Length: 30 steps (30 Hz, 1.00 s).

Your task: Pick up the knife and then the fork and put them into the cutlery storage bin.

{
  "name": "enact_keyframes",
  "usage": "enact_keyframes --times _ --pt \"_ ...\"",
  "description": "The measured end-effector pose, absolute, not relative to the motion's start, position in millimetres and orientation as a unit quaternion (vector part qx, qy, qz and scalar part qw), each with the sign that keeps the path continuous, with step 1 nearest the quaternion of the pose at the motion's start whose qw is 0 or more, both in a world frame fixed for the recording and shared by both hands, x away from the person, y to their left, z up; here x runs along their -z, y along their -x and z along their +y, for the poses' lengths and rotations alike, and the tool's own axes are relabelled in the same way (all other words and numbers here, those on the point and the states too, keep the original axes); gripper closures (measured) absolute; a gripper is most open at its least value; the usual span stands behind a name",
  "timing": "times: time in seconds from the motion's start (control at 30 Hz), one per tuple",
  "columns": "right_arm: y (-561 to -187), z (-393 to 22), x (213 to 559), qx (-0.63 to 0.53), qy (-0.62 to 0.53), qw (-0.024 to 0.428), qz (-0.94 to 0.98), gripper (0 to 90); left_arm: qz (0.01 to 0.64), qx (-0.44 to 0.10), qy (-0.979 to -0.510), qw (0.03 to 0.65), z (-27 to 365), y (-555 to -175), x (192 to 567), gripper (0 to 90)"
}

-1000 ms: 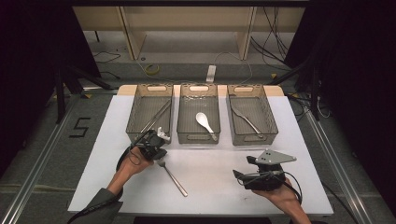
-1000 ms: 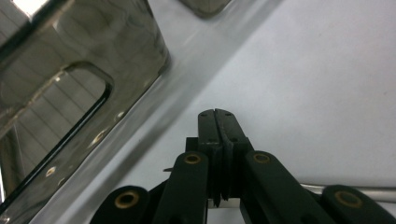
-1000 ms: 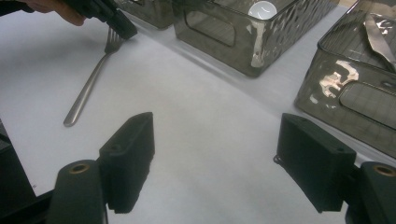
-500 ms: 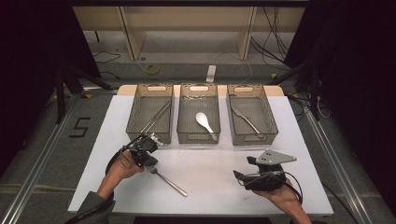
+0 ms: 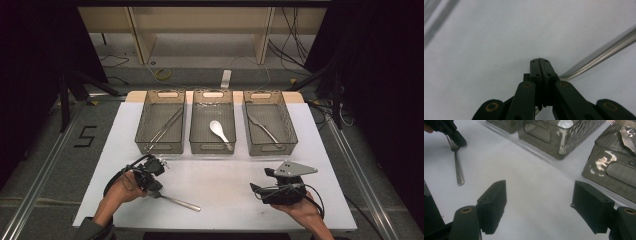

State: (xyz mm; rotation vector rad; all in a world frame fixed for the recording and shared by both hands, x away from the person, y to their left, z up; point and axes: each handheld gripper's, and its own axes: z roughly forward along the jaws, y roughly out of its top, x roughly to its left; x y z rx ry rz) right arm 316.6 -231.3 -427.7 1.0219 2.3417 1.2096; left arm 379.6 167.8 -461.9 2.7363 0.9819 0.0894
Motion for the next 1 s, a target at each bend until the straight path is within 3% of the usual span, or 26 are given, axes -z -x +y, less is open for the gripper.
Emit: enact_keyframes --times 0.07,0.4,0.53,0.83,1.0 --pt "-317 -231 428 -0.422 -0.357 0.156 0.819 28.6 0.329 -0.033 -0.936 0.123 168 -378 460 88.5" --pt "-317 -231 429 -0.421 -0.356 0.154 0.820 28.6 0.257 -0.043 -0.954 0.150 154 -364 444 46.7" --pt "-317 -230 429 -0.421 -0.356 0.152 0.820 28.6 0.242 -0.030 -0.958 0.150 152 -363 445 38.3" --pt "-318 -229 430 -0.419 -0.353 0.148 0.823 28.6 0.225 -0.020 -0.966 0.127 147 -361 454 35.6" --pt "-318 -229 431 -0.418 -0.353 0.148 0.824 28.6 0.205 -0.020 -0.972 0.110 146 -359 458 41.0"
